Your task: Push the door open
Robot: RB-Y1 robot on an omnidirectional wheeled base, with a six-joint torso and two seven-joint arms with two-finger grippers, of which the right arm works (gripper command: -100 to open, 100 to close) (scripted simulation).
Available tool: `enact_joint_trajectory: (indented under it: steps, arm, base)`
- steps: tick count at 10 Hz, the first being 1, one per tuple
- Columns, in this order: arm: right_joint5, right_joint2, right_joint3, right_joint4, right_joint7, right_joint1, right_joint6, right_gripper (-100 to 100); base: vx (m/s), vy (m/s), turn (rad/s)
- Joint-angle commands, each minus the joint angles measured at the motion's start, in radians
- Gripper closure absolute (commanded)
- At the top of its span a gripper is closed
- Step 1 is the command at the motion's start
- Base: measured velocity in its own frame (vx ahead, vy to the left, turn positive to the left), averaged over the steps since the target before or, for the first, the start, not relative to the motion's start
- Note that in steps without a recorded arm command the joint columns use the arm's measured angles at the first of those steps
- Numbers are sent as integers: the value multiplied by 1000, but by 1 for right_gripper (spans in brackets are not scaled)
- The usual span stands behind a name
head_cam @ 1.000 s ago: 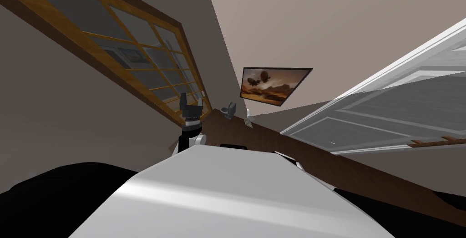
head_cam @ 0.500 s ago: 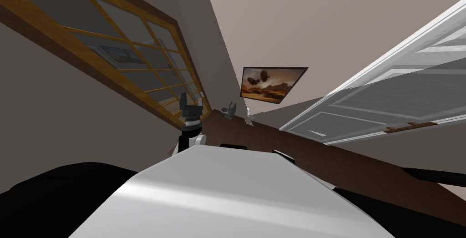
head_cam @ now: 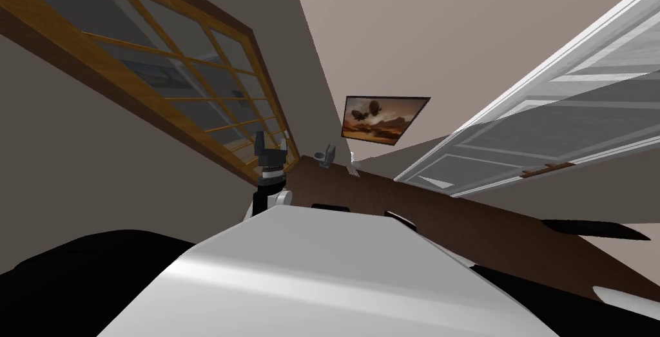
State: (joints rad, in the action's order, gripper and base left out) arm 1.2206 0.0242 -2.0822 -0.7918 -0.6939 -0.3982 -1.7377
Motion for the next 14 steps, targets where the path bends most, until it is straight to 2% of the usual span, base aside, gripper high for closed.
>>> enact_joint_trajectory:
  steps: [1, 2, 8, 10, 11, 14]
  arm:
    - [7, 5, 31, 7, -3, 3, 17, -100]
    - [8, 6, 39, 9, -3, 4, 21, -100]
    - [32, 22, 170, 31, -16, 48, 85, -100]
    - [37, 24, 199, 35, -19, 61, 97, -100]
    - [37, 24, 199, 35, -19, 61, 97, -100]
    - [42, 26, 228, 39, -22, 74, 110, -100]
  base:
    - [89, 96, -201]
    - [133, 142, -155]
    - [59, 164, -210]
    - [0, 11, -67]
    - [-15, 8, -119]
    - [2, 33, -80]
